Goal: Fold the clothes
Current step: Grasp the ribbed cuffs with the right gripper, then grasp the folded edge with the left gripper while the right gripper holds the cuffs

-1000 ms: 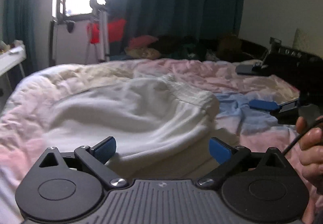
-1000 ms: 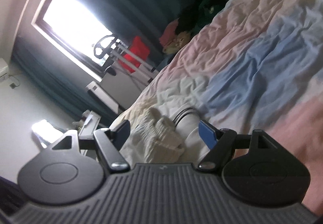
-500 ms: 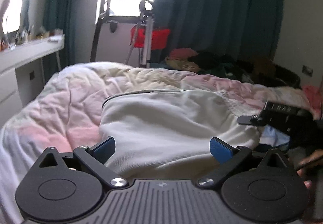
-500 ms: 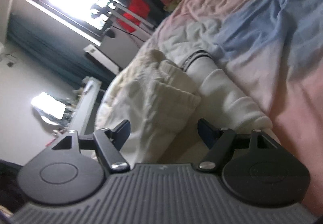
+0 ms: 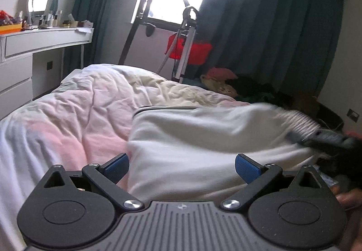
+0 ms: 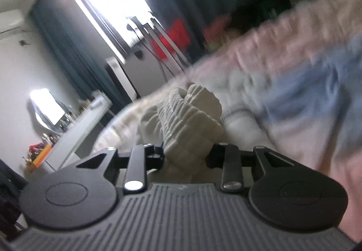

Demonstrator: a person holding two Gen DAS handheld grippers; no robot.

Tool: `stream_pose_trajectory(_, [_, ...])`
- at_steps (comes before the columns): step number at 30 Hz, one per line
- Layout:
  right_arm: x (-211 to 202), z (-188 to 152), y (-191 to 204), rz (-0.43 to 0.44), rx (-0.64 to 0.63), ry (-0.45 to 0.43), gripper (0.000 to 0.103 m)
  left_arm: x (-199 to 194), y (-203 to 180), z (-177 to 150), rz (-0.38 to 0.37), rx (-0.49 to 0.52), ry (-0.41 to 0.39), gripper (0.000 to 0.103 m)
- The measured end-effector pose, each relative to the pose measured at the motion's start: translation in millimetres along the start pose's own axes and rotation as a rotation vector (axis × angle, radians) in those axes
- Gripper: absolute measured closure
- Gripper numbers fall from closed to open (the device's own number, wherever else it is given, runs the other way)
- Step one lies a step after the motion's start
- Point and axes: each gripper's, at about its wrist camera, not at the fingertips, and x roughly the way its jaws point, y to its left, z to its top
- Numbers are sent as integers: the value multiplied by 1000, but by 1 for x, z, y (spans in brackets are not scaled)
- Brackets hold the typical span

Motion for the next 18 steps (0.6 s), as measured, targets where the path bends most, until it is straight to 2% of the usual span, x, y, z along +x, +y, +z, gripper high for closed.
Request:
stream_pose_trajectory(3, [-21, 9, 1, -49, -27, -113, 70, 1, 6, 0, 7, -37, 19, 2])
stream_pose_trajectory(5, [-30, 9, -17, -146, 14, -144, 70, 3, 10, -1, 8, -66, 38, 2])
stream_pose_trajectory(8, [-24, 1, -56, -272, 164, -45, 67, 9, 16, -1, -2, -112, 78, 2])
stream_pose_trajectory(10, [-16, -6, -83, -265, 292, 59, 59, 14, 20, -2, -7, -139, 107, 2])
stream_pose_trajectory(11, [-16, -9, -93, -249, 356, 72, 56, 18, 21, -3, -8, -150, 122, 2])
stream_pose_trajectory(13, [-17, -11, -103, -223, 449, 84, 41, 26, 26, -3, -17, -175, 149, 1])
stream_pose_trajectory(14, [-18, -11, -103, -220, 470, 91, 36, 31, 28, -3, -26, -192, 164, 0])
stream_pose_trajectory(16, [-18, -12, -101, -220, 477, 107, 18, 45, 33, -4, -50, -233, 205, 0])
stream_pose_trajectory(18, [-15, -15, -98, -216, 459, 137, 19, 63, 38, -5, -81, -282, 257, 0])
